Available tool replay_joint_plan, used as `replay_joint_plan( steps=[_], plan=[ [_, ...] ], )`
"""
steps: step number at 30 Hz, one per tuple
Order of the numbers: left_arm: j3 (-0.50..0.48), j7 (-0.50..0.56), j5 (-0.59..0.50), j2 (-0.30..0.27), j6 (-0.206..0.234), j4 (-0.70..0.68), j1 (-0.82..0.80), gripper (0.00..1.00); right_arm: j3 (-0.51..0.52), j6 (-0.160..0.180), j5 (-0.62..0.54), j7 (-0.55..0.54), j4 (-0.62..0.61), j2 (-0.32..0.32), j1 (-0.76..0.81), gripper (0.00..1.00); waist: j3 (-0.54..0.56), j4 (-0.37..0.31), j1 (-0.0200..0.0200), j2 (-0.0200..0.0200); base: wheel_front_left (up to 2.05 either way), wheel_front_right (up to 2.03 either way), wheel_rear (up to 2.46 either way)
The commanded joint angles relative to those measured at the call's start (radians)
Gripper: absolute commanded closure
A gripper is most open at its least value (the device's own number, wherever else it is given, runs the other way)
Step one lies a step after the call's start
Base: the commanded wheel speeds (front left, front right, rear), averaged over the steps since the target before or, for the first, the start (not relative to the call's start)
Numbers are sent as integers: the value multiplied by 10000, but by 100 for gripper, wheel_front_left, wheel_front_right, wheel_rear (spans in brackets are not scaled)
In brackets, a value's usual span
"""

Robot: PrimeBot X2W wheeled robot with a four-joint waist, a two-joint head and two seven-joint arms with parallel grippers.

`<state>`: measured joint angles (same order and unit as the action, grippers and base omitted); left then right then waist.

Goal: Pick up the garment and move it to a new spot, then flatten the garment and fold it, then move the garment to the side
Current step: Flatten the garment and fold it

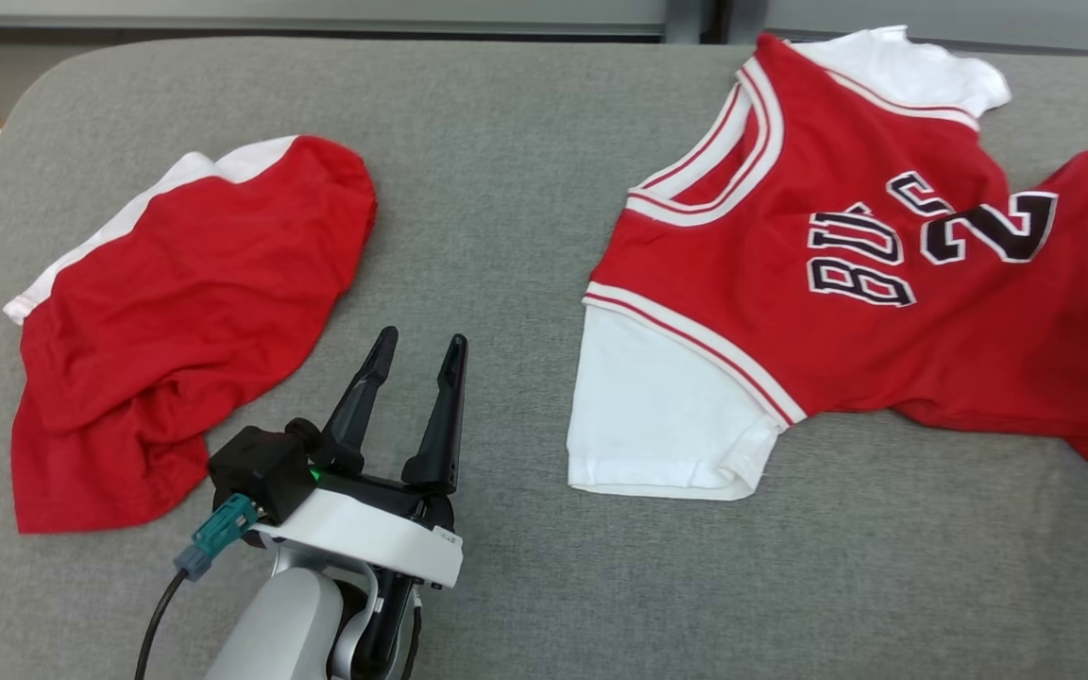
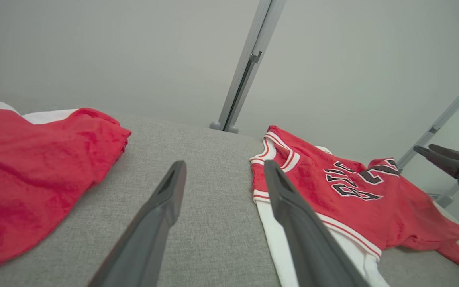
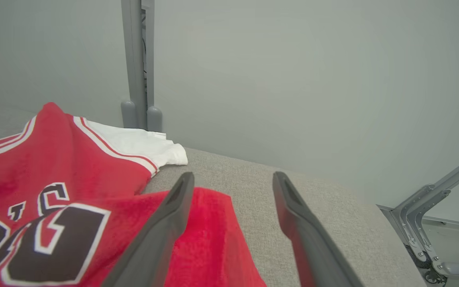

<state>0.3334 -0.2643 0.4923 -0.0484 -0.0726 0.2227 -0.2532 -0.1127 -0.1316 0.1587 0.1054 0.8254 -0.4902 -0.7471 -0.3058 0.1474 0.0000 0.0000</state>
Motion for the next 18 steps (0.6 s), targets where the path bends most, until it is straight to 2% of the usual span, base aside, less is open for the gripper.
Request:
replay_joint_plan(
  steps=[1,7,12,18],
  plan=[
    [-84,-1,-70,-41,-21,-20,64,0,22,17,72,295,-66,70,218,0,321,-303,0,0,0,0,0],
    [-191,-1,-71,-40,13,-1,419,0,220,17,330,1319,-853,771,1430,0,1082,-833,0,0,0,0,0],
    [-217,-1,-75,-38,57,-18,731,0,410,17,600,1542,-1804,1300,2650,0,1491,-1148,0,0,0,0,0],
    [-253,-1,-151,-38,65,57,1074,0,1151,17,530,1606,-3380,2176,4553,0,1862,-1468,0,0,0,0,0]
  ],
)
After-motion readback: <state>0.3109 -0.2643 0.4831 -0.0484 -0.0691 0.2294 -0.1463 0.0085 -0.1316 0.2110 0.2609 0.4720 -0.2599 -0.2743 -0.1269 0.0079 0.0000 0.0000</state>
